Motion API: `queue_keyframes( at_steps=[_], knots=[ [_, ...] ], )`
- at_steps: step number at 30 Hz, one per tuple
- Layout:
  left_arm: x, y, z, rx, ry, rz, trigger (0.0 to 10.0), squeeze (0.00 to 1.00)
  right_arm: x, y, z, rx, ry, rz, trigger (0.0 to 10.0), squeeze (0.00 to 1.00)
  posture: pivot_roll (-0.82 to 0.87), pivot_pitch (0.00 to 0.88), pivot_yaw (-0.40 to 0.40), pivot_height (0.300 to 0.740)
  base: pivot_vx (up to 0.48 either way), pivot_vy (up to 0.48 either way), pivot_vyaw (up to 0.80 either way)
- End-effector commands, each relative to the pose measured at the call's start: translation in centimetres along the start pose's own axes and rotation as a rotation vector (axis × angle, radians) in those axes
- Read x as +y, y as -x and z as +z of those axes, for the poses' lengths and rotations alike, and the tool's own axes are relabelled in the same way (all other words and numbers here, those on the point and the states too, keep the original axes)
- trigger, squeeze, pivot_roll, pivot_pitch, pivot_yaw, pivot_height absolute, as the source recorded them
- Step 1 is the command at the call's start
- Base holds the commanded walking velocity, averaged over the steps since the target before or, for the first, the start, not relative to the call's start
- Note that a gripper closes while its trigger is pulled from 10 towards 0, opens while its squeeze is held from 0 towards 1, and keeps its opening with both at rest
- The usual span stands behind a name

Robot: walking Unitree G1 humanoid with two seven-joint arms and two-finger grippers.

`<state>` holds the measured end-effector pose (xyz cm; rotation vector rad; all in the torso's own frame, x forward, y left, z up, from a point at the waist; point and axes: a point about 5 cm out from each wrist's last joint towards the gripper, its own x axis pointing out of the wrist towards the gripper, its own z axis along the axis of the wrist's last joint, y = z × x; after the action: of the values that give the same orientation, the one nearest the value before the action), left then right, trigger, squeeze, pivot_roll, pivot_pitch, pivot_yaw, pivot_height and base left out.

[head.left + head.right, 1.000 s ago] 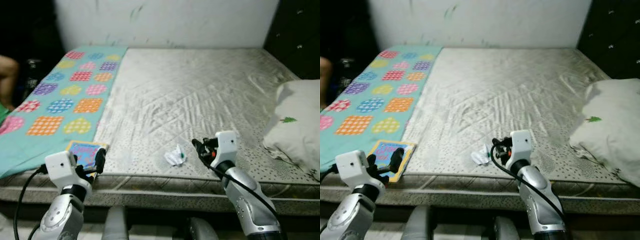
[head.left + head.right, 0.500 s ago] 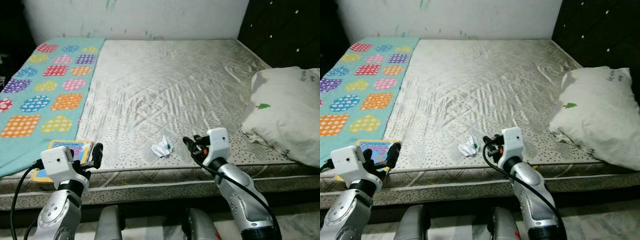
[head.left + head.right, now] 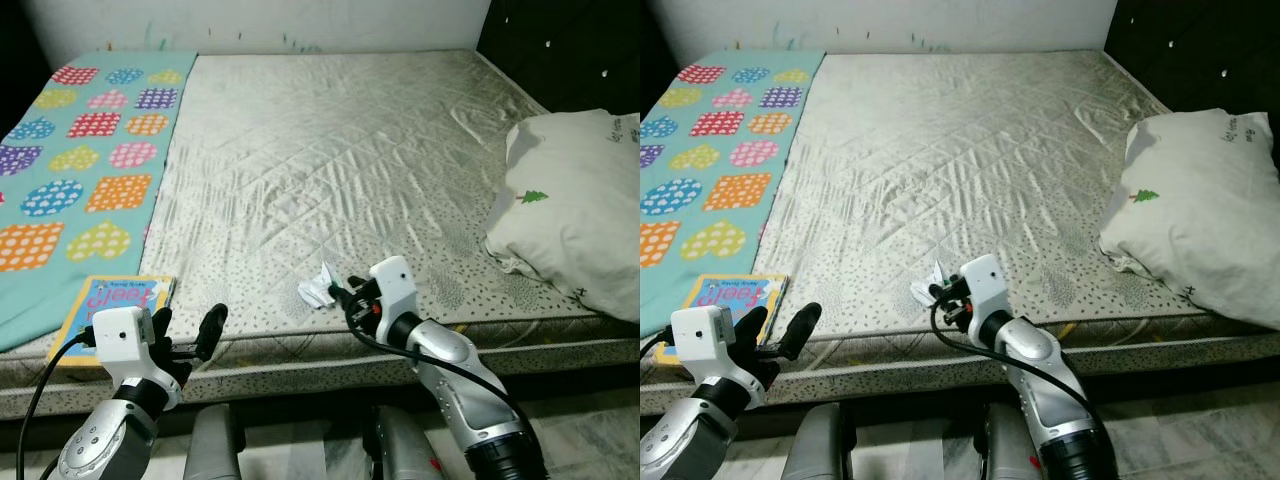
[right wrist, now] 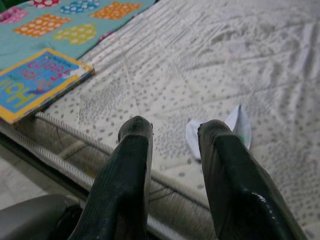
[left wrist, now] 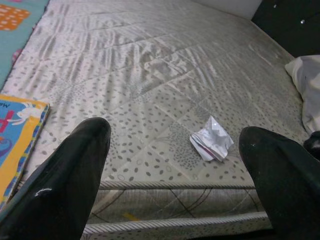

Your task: Clean up the room

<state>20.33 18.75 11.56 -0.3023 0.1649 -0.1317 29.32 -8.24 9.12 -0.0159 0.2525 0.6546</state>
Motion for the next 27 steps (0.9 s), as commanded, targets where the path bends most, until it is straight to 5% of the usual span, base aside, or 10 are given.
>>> queue_keyframes(
  at_steps=[1, 15, 27],
  knots=[
    [-0.1, 0.3, 0.4, -0.009, -0.013, 0.011, 10.0, 0.00, 0.0, -0.4, 0.4, -0.013, 0.018, 0.017, 10.0, 0.00, -0.03, 0.116, -0.024, 0.566, 0.000, 0.000, 0.00],
    [-0.1, -0.2, 1.0, -0.019, -0.040, 0.043, 10.0, 0.00, -0.6, -0.8, 0.3, -0.043, -0.002, -0.013, 10.0, 0.00, -0.04, 0.130, -0.009, 0.556, 0.000, 0.000, 0.00],
    [-0.1, -0.6, 1.1, -0.033, -0.051, 0.066, 10.0, 0.00, -0.6, -1.0, 0.4, -0.063, -0.009, -0.009, 10.0, 0.00, -0.04, 0.125, -0.013, 0.492, 0.000, 0.000, 0.00]
  ],
)
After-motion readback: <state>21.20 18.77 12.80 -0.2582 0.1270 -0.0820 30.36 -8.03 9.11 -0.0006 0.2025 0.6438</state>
